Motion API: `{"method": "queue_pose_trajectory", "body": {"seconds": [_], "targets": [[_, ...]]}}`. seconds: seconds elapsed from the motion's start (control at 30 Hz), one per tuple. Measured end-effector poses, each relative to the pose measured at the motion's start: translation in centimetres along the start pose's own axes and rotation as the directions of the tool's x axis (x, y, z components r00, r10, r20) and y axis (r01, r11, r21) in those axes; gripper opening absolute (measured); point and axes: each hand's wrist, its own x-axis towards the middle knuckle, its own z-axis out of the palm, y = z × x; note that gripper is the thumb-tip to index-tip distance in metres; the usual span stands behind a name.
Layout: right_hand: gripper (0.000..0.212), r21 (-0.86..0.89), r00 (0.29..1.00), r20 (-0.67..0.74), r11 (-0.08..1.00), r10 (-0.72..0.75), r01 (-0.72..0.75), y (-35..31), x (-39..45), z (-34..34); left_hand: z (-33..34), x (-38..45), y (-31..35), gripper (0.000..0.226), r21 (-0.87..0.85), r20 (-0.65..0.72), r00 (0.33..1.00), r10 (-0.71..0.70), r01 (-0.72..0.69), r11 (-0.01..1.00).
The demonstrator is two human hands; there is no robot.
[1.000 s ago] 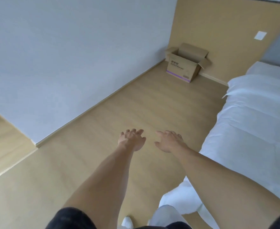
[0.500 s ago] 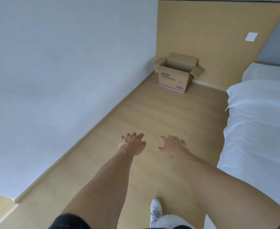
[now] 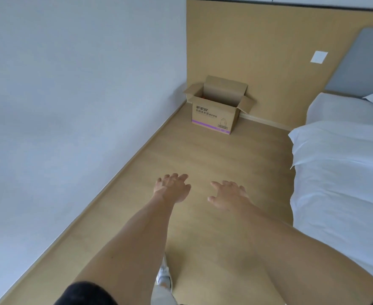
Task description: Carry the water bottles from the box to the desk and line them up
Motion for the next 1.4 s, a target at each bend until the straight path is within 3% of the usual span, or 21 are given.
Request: {"method": "queue_pose_trajectory", "body": {"seconds": [0.2,0.57,0.8,1.4], "targets": [[0.065,0.018,0.996,0.001,0.996,0.088,-0.088,1.2,10.4,-5.2,-4.3,12.3,0.2,0.053,0.019,0.013,0.997,0.083,-0.083,0.996],[0.064,0.133,0.976,-0.018,0.968,0.218,-0.214,-0.2,30.2,-18.0,-18.3,35.7,-1.1,0.048,0.053,0.004,0.977,0.214,-0.214,0.975],[0.066,0.171,0.966,0.014,0.951,0.259,-0.258,1.3,40.5,-22.4,-21.9,46.3,0.3,0.049,0.080,0.058,0.965,0.255,-0.260,0.962],[0.063,0.221,0.988,0.029,0.963,0.149,-0.152,8.6,72.7,-39.0,-35.4,77.1,4.8,0.051,0.047,0.028,0.989,0.144,-0.146,0.988]]}}
